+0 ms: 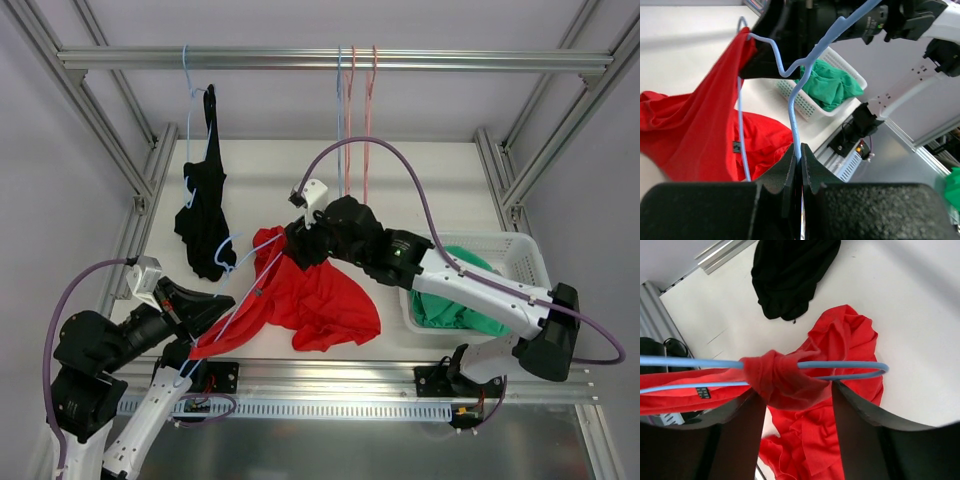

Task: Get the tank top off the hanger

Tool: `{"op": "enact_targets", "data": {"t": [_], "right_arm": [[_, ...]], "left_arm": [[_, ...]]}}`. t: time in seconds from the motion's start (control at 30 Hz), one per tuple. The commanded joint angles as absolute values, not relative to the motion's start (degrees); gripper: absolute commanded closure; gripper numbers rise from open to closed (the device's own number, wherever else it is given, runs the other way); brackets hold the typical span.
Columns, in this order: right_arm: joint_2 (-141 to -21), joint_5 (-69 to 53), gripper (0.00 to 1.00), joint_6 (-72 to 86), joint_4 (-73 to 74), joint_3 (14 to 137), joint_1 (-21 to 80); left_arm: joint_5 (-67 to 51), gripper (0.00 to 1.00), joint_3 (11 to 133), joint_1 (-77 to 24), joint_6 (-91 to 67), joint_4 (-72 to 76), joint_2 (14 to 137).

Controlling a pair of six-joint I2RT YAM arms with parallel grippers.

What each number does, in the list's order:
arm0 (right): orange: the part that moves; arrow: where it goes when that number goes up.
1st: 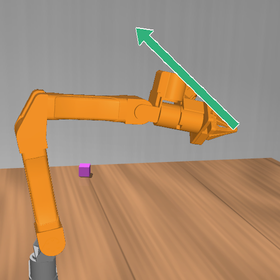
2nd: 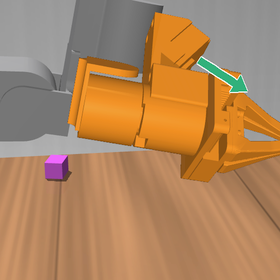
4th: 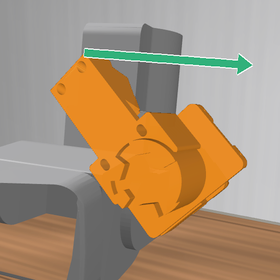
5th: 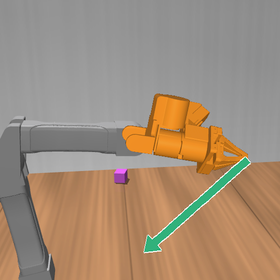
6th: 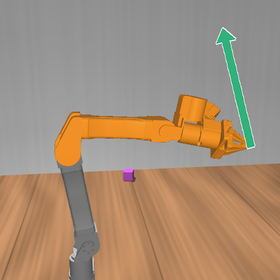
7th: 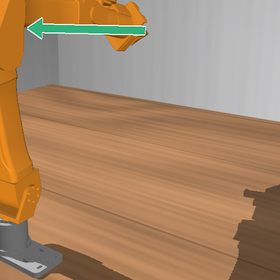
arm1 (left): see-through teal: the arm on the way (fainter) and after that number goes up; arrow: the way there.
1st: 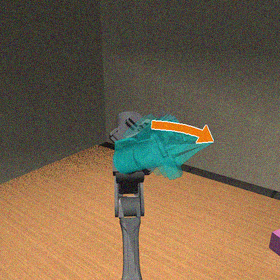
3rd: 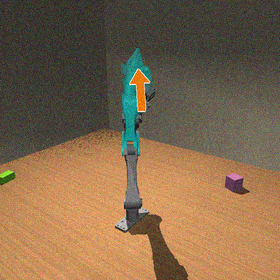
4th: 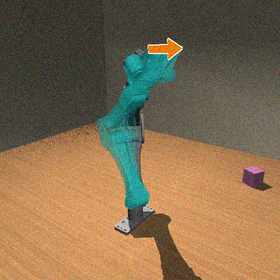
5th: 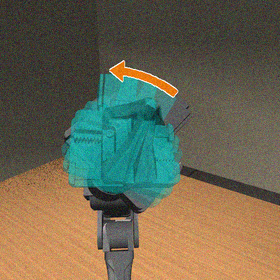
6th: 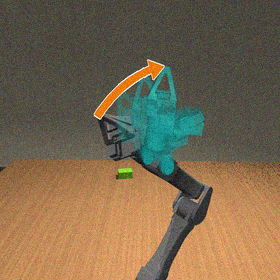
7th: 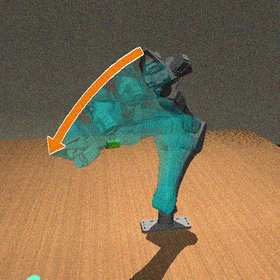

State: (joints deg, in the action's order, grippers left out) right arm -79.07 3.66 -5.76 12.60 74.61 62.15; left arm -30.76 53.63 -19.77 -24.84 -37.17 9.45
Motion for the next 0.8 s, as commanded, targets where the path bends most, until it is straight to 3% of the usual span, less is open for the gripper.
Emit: {"op": "enact_targets", "data": {"t": [0.0,0.1,0.13,0.17,0.4,0.53,0.77], "right_arm": [[-80.24,8.43,0.44,-8.52,8.88,78.57,62.4],[-79.98,8.7,0.76,-8.88,8.79,78.49,62.4],[-79.55,9.22,0.94,-8.79,8.7,77.7,62.4],[-79.11,9.84,0.99,-8.7,8.79,77.26,62.49],[-72.6,16.44,1.0,-8.7,13.96,76.98,58.11],[-75.4,11.89,1.0,-9.93,19.32,84.18,51.34],[-81.74,1.95,1.0,-11.69,25.05,91.58,50.18]], "left_arm": [[-35.77,1.0,53.61,-19.42,-28.74,-34.8,8.97],[-34.9,1.0,53.79,-19.34,-28.39,-35.59,8.79],[-34.11,1.0,53.88,-19.42,-28.13,-36.03,8.79],[-33.32,1.0,54.22,-19.42,-27.86,-37.08,9.05],[-28.92,1.0,56.86,-19.42,-23.12,-42.71,10.81],[-28.39,1.0,58.35,-19.42,-22.06,-43.16,10.28],[-28.47,1.0,64.77,-19.42,-21.27,-40.62,12.04]]}}
